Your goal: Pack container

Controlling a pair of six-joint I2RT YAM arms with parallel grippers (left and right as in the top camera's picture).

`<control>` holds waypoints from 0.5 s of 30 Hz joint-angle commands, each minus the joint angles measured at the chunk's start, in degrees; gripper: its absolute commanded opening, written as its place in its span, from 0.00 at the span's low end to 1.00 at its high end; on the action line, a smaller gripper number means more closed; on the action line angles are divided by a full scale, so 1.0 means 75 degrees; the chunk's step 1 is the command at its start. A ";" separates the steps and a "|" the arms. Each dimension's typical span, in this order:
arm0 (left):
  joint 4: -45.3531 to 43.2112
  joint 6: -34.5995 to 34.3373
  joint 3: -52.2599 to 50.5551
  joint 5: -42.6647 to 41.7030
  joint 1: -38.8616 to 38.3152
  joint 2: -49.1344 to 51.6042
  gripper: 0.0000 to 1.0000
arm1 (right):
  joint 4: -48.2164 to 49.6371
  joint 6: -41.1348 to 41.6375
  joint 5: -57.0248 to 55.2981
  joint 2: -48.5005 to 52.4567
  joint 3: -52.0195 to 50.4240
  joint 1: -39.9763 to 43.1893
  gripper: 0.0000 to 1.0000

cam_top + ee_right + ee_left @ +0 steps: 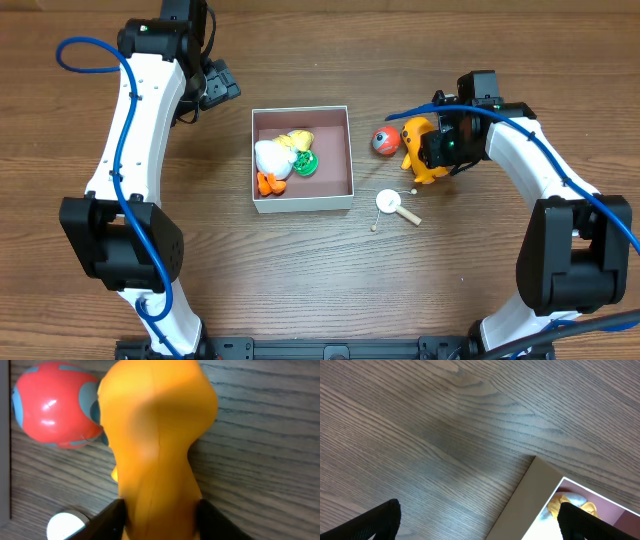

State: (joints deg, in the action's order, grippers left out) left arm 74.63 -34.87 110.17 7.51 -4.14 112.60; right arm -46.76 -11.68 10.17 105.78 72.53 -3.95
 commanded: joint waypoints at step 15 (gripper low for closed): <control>0.0015 -0.0175 0.0073 -0.0067 0.0000 -0.0181 1.00 | 0.0029 -0.0017 0.0052 0.0099 -0.0067 -0.0009 0.73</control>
State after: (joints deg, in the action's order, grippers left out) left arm 74.63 -34.87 110.17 7.51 -4.14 112.60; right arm -47.07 -11.94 10.26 105.93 72.51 -3.95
